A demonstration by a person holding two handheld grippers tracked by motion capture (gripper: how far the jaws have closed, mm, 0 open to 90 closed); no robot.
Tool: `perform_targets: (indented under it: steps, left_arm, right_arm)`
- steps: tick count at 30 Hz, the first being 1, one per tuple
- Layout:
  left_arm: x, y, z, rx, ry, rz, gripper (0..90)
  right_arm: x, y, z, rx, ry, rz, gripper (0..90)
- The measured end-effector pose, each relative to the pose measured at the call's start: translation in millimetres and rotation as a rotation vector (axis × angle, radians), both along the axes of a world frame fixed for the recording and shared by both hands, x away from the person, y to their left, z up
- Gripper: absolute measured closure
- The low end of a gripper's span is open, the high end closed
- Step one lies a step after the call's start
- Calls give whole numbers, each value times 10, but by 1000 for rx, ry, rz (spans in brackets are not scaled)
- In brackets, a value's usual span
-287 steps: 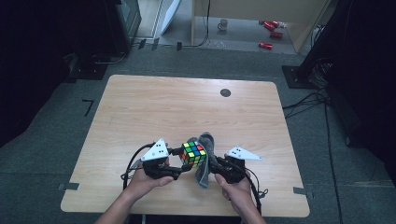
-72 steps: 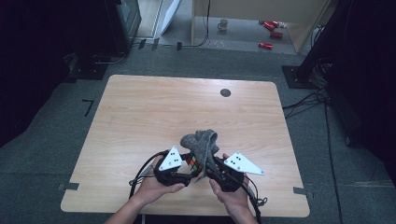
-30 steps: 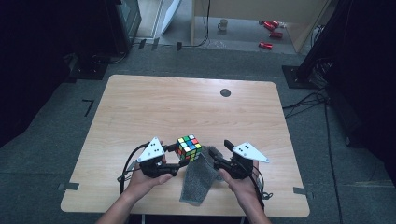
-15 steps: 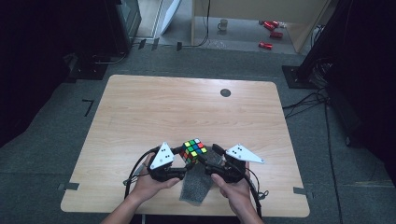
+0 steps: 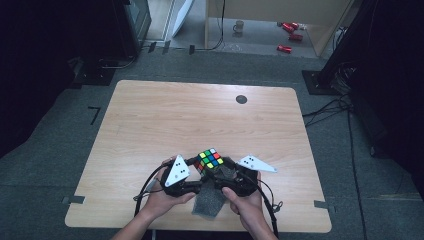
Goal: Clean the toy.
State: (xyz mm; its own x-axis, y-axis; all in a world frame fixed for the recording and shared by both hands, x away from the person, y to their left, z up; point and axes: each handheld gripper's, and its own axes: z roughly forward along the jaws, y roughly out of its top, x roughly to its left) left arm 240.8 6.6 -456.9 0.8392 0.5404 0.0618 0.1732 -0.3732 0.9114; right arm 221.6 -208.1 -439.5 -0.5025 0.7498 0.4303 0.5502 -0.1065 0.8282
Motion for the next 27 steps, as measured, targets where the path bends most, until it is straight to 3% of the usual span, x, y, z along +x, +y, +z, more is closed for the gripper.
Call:
perform_targets:
  steps: [4,11,20,24,25,27]
  left_arm:
    - [-25,-26,5,3,-16,-10,357]
    - [7,-38,-27,12,14,-19,356]
    - [22,-46,-37,9,22,-33,350]
    - [53,-28,-52,25,50,-54,320]
    - [72,-15,-59,22,74,-65,315]
    - [76,-15,-61,22,76,-65,311]
  right_arm:
    - [15,20,-38,-4,12,2,274]
    - [22,-4,-68,-3,31,0,346]
    - [39,-46,-92,8,41,15,349]
    - [41,-76,-89,22,33,21,349]
    - [45,-106,-78,27,27,21,349]
    - [46,-121,-75,27,25,20,349]
